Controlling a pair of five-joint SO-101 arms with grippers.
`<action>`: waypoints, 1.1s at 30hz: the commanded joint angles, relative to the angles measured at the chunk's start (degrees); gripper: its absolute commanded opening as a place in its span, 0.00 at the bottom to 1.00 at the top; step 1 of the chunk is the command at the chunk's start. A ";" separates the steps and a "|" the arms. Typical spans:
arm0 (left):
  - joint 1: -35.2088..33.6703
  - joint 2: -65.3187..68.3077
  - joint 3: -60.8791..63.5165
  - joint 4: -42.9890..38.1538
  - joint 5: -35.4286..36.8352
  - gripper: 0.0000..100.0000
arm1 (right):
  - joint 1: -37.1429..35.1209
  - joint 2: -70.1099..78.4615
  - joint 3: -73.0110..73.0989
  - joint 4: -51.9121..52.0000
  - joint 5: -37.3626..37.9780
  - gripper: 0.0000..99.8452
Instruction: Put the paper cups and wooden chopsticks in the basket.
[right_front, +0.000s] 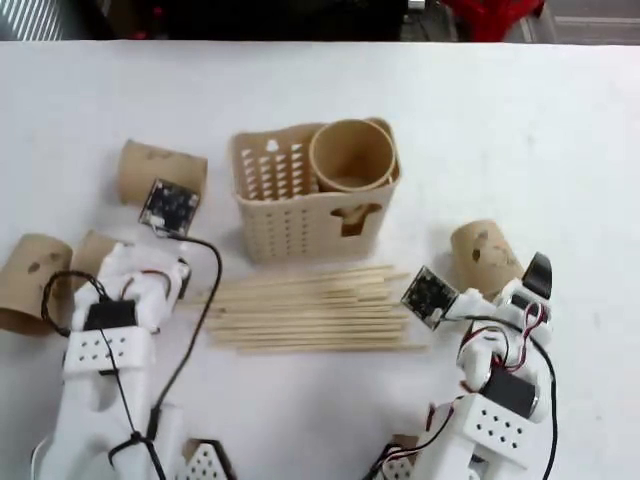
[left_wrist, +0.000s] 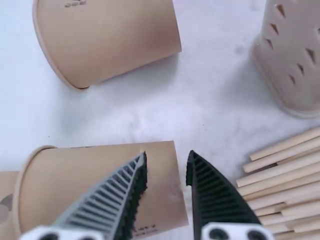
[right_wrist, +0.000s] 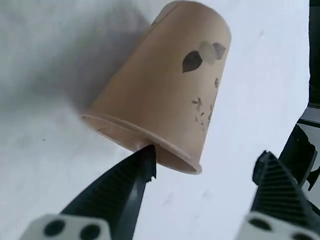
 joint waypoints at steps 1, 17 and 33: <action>0.66 0.66 1.14 -0.09 0.44 0.15 | -3.12 -0.48 -0.09 -0.48 0.53 0.28; 0.66 0.66 1.58 0.00 0.44 0.15 | -5.14 35.30 -22.59 -3.12 -11.34 0.07; 0.75 0.66 1.85 -0.44 0.35 0.15 | -5.05 50.07 -59.16 21.49 -40.09 0.02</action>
